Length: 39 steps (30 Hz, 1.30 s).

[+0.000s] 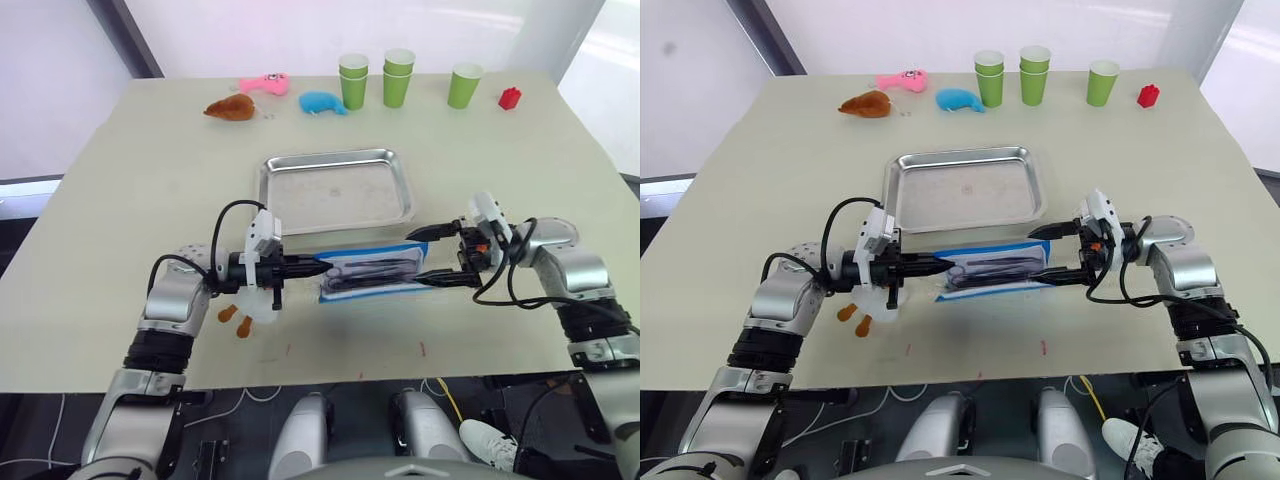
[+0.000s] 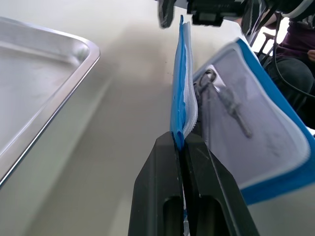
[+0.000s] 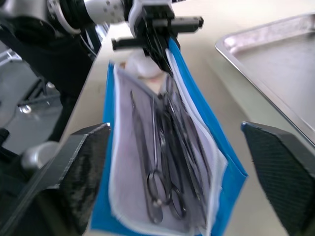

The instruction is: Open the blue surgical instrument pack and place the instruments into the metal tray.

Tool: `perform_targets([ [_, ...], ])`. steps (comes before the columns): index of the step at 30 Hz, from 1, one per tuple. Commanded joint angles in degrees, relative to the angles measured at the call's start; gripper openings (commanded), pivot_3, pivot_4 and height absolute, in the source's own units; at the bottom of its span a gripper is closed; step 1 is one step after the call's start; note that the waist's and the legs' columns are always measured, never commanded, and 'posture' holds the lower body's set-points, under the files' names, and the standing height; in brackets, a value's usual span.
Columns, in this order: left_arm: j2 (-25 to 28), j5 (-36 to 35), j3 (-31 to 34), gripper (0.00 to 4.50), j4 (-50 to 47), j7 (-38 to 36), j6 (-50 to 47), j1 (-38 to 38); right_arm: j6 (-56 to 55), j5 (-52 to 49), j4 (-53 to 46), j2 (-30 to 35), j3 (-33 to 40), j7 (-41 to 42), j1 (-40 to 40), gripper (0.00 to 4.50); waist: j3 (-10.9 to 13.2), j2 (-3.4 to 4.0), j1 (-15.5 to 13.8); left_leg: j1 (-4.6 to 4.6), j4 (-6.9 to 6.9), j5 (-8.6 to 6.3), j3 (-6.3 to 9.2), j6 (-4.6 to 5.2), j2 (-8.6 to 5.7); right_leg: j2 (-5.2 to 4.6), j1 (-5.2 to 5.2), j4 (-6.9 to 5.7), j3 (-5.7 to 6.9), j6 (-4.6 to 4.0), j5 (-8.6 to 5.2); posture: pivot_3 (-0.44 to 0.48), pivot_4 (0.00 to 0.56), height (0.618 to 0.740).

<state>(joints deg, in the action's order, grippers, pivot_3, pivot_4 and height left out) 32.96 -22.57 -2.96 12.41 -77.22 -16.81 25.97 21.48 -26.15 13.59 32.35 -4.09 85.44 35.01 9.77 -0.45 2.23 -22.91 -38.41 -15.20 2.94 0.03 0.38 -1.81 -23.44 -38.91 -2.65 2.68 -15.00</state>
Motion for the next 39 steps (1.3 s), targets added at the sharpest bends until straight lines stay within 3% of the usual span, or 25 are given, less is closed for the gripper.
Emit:
perform_targets([
  [1,-0.5,0.7,-0.4,0.0,2.4,-0.4,1.8,1.4,8.0,-6.2,-4.4,1.1,3.7,-1.7,0.4,4.39,0.0,0.0,0.0,0.0,0.0,0.0,0.0,0.0,0.0,0.0,0.0,0.0,0.0,0.0,0.0,0.0,0.15,0.74],
  [5,-1.1,1.3,-0.7,0.0,4.7,-0.8,2.8,2.6,12.8,-9.4,-5.5,0.8,5.0,-3.4,0.9,4.39,0.0,0.0,0.0,0.0,0.0,0.0,-0.01,0.0,-0.01,0.0,0.01,0.01,0.0,0.0,0.0,0.0,0.15,0.74],
  [6,-1.2,1.4,-0.7,0.0,5.2,-1.0,3.1,2.8,13.0,-9.2,-5.8,0.9,4.6,-3.4,0.6,4.16,0.0,0.0,0.0,0.0,0.0,0.0,-0.01,0.0,-0.01,0.0,0.01,0.01,0.0,0.0,0.0,0.0,0.15,0.74],
  [9,-1.3,1.6,-0.7,0.0,6.1,-1.4,3.6,3.1,13.9,-8.3,-6.5,1.7,2.9,-3.3,-0.8,3.15,0.0,0.0,0.0,0.0,0.0,0.0,-0.01,0.0,-0.01,0.0,0.0,0.0,0.0,0.0,0.0,0.0,0.15,0.74],
  [10,-1.3,1.7,-0.7,0.0,6.4,-1.5,3.8,3.2,13.7,-7.5,-6.7,2.0,2.1,-3.2,-1.4,2.52,0.0,-0.01,0.0,0.0,0.0,0.0,-0.01,0.0,-0.01,0.0,0.01,0.01,0.0,0.0,0.0,0.0,0.15,0.74],
  [13,-1.3,2.0,-0.7,0.0,6.8,-1.5,4.2,3.3,12.9,-5.2,-6.8,3.0,-0.2,-3.1,-3.2,1.26,0.0,-0.01,0.0,0.0,0.0,0.0,-0.01,0.0,-0.01,0.0,0.01,0.01,0.0,0.0,0.0,0.0,0.15,0.74],
  [17,-1.1,2.1,-0.4,0.0,7.3,-1.2,4.3,3.3,11.8,-3.1,-6.6,3.8,-2.1,-3.0,-5.3,0.04,0.0,-0.01,0.0,0.0,-0.01,0.0,-0.02,0.0,-0.01,0.0,0.01,0.0,-0.01,0.0,0.0,0.0,0.15,0.74],
  [29,-3.9,7.1,-2.0,0.0,17.5,1.0,10.1,6.7,3.3,3.7,-7.1,5.7,-9.0,-0.2,-12.7,0.04,0.0,-0.03,0.0,0.0,-0.04,0.0,0.0,0.0,-0.03,0.01,0.02,0.0,0.01,0.01,0.0,0.0,0.15,0.74],
  [39,-6.6,9.8,-1.7,0.0,32.8,1.3,12.2,12.6,-4.2,10.2,-4.3,5.8,-12.3,-0.7,-15.1,0.04,-0.2,-0.11,-0.2,0.17,-0.08,0.0,-0.02,0.0,-0.06,0.02,0.29,0.05,0.18,0.02,-0.01,0.0,0.15,0.74],
])
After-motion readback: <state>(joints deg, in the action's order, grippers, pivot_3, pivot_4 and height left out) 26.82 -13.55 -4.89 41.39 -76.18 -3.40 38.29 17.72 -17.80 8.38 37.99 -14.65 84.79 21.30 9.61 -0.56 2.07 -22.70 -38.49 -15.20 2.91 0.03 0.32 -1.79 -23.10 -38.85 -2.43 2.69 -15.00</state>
